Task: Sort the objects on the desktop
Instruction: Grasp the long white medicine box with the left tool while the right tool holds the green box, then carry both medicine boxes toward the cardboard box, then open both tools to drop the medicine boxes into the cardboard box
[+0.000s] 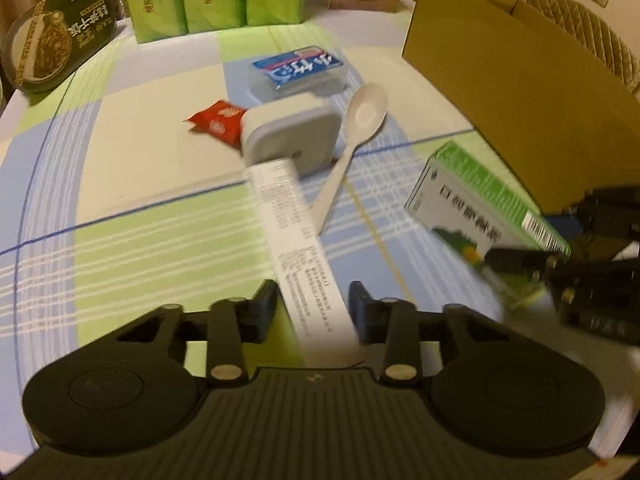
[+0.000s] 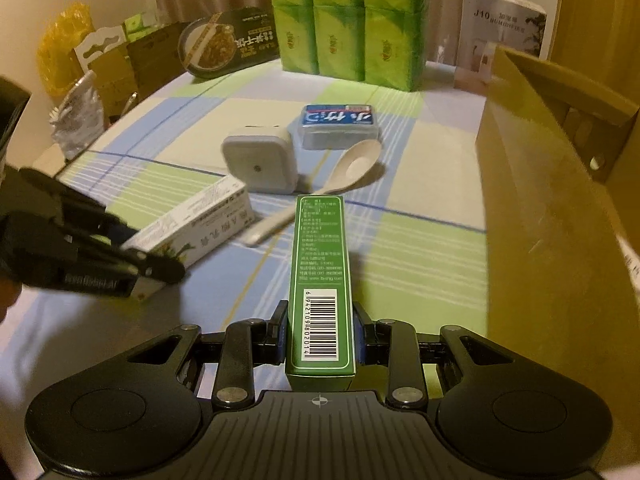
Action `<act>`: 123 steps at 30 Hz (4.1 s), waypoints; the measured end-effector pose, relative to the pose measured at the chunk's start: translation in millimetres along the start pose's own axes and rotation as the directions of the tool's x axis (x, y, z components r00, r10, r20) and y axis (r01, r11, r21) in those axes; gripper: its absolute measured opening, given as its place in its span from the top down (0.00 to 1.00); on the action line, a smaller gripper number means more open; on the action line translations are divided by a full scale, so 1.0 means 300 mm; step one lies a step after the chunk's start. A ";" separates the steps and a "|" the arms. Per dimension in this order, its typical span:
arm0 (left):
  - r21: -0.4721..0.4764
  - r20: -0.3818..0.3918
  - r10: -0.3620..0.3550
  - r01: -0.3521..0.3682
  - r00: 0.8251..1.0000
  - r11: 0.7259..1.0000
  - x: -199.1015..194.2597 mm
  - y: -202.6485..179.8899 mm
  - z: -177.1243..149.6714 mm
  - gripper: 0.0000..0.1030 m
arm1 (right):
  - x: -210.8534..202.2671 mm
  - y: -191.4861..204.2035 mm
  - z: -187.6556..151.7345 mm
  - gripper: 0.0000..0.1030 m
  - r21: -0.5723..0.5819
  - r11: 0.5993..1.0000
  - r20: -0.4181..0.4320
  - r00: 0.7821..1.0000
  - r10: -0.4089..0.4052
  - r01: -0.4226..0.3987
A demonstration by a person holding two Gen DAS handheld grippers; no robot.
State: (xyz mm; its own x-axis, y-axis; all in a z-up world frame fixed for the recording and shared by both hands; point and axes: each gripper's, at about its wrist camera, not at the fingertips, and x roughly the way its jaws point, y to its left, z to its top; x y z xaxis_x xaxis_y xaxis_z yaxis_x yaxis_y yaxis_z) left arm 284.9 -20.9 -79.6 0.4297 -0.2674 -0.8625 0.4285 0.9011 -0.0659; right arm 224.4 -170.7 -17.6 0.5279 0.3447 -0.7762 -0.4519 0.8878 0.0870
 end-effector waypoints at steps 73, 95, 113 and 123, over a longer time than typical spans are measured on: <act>0.122 0.064 -0.022 0.014 0.998 0.992 -0.132 -0.078 -0.120 0.79 | -0.062 0.129 0.063 0.73 -0.089 0.994 0.110 0.993 -0.048 0.058; 0.120 0.246 -0.053 0.024 0.968 0.992 -0.298 -0.247 0.086 0.79 | -0.411 -0.137 0.149 0.73 0.059 0.978 0.330 0.921 -0.207 0.199; 0.220 0.307 -0.220 0.156 0.926 0.963 -0.282 -0.690 0.365 0.79 | -0.522 -0.499 0.066 0.73 0.270 0.925 0.317 0.882 -0.347 0.267; 0.182 0.279 -0.244 0.198 0.929 0.963 -0.165 -0.770 0.424 0.76 | -0.517 -0.579 0.055 0.73 0.331 0.911 0.302 0.886 -0.351 0.248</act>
State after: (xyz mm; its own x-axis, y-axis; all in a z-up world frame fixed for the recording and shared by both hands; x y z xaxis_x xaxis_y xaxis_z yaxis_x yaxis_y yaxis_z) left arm 265.7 -259.2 42.1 0.5159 -0.5634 -0.6453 0.6428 0.7525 -0.1431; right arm 233.0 -373.2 98.0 0.8439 0.0858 -0.5296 -0.0428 0.9947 0.0930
